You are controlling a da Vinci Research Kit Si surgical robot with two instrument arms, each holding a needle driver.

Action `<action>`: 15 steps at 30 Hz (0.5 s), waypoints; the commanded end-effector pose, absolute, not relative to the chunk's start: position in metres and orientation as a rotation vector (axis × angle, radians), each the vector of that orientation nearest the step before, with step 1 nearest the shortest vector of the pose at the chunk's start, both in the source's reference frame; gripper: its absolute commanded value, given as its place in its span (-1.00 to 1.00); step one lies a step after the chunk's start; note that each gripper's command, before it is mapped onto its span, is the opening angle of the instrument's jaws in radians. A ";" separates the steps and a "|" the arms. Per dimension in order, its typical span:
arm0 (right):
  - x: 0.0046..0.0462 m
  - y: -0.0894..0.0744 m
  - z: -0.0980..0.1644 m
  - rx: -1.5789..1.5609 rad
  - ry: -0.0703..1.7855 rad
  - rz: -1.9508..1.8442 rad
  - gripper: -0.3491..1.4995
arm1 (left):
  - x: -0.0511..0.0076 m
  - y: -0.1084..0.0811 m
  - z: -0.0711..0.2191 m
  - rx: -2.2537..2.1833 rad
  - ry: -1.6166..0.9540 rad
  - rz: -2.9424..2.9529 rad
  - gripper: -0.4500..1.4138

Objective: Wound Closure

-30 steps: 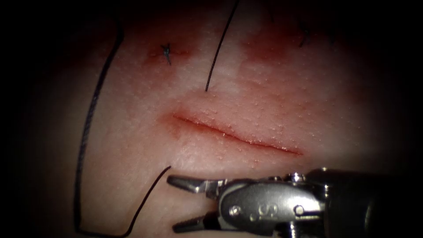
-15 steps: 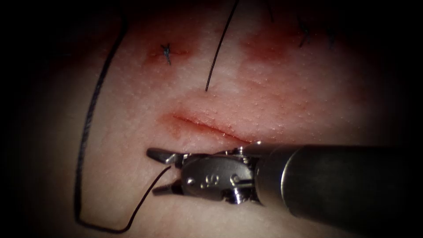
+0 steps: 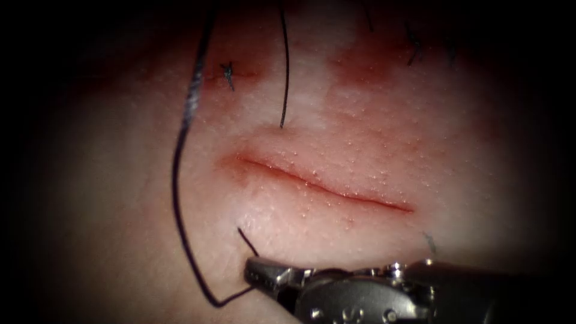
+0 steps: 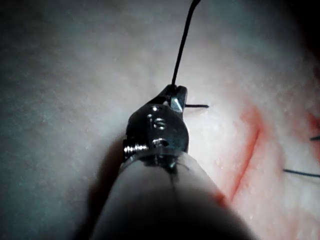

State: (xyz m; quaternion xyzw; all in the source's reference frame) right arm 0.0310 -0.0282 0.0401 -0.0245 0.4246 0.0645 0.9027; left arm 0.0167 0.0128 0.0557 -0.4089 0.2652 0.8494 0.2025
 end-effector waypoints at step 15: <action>0.0397 -0.036 0.033 0.085 0.877 0.015 -1.00 | 0.0169 0.013 0.057 -1.134 0.741 2.382 -1.00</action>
